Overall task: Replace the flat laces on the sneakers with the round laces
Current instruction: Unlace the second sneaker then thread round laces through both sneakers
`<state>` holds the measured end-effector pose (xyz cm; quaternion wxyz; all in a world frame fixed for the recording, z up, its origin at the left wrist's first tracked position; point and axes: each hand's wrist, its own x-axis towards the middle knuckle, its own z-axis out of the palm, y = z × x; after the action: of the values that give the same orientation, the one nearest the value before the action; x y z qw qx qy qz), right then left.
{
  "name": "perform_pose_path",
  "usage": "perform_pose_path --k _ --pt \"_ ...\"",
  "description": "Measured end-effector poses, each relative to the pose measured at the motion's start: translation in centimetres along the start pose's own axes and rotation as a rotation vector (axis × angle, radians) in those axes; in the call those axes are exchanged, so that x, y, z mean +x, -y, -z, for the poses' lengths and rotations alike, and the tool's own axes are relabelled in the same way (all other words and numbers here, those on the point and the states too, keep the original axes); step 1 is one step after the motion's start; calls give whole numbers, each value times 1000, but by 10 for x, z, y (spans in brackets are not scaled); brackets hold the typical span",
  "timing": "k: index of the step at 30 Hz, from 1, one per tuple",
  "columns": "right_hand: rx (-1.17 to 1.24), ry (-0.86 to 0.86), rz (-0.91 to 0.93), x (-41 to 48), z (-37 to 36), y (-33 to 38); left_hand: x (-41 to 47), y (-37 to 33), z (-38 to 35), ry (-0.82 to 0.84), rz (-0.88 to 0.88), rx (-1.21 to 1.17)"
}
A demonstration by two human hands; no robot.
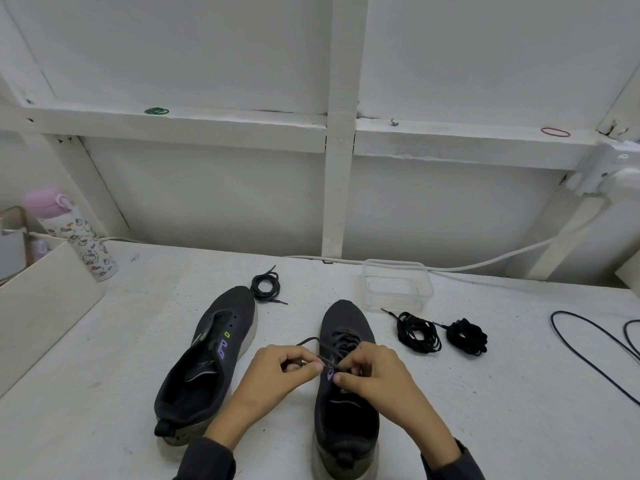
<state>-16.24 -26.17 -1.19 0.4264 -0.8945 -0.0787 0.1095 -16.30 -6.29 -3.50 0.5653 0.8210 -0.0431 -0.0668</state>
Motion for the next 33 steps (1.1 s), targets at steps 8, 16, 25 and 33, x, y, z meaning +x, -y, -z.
perform_pose_path --k 8,16,25,33 --pt "175 24 -38 2 -2 -4 -4 -12 0 -22 19 75" --pt "200 15 -37 1 -2 -3 -2 -16 0 0 6 201" --pt "230 11 -41 0 -1 -1 0 -15 0 8 -5 316" --pt "226 20 -40 0 -2 -1 -1 -15 -2 -8 20 276"
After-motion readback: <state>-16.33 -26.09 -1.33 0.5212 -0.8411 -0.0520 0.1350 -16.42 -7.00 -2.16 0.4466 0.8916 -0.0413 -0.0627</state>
